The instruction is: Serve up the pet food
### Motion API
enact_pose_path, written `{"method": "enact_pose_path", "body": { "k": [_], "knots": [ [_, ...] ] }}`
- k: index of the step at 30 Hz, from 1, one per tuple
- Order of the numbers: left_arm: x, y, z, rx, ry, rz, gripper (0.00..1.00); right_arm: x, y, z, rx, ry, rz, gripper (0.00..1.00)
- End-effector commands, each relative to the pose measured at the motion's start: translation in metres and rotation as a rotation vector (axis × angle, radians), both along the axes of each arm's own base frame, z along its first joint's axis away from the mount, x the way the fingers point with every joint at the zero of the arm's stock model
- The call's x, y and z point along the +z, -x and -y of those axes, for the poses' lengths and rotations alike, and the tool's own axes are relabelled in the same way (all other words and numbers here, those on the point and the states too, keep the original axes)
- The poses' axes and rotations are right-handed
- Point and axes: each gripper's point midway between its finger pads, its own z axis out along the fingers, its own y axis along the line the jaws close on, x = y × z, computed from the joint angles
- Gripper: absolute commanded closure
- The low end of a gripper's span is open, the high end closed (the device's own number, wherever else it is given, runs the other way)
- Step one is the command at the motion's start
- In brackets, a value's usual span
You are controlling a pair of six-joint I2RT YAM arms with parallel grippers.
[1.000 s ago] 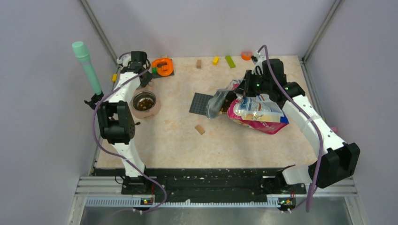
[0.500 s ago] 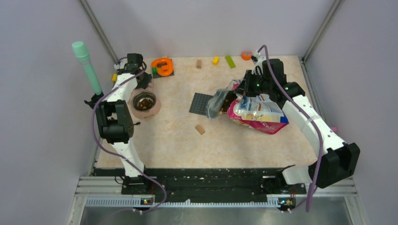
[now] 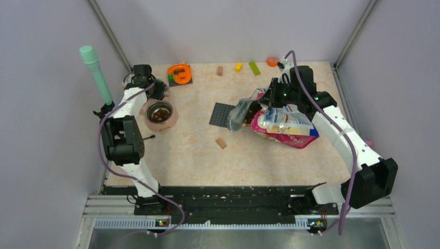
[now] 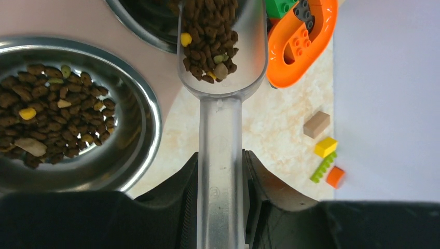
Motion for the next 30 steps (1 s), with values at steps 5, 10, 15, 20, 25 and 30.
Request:
{"method": "enact_pose_path", "body": {
  "k": [5, 10, 15, 20, 25, 30],
  "knots": [
    [0.043, -0.001, 0.001, 0.089, 0.167, 0.147, 1.0, 0.052, 0.006, -0.007, 0.04, -0.102, 0.155, 1.0],
    [0.044, -0.003, -0.005, 0.121, 0.222, 0.177, 1.0, 0.053, 0.008, -0.006, 0.04, -0.106, 0.156, 1.0],
    [0.044, -0.008, -0.016, 0.131, 0.25, 0.199, 1.0, 0.054, 0.01, -0.005, 0.037, -0.103, 0.159, 1.0],
    [0.048, -0.012, -0.018, 0.121, 0.282, 0.215, 1.0, 0.054, 0.012, -0.004, 0.036, -0.106, 0.158, 1.0],
    [0.053, -0.009, -0.026, 0.143, 0.274, 0.231, 1.0, 0.055, 0.011, -0.005, 0.035, -0.104, 0.157, 1.0],
    [0.041, -0.005, -0.019, 0.131, 0.33, 0.21, 1.0, 0.053, 0.009, -0.006, 0.036, -0.107, 0.153, 1.0]
  ]
}}
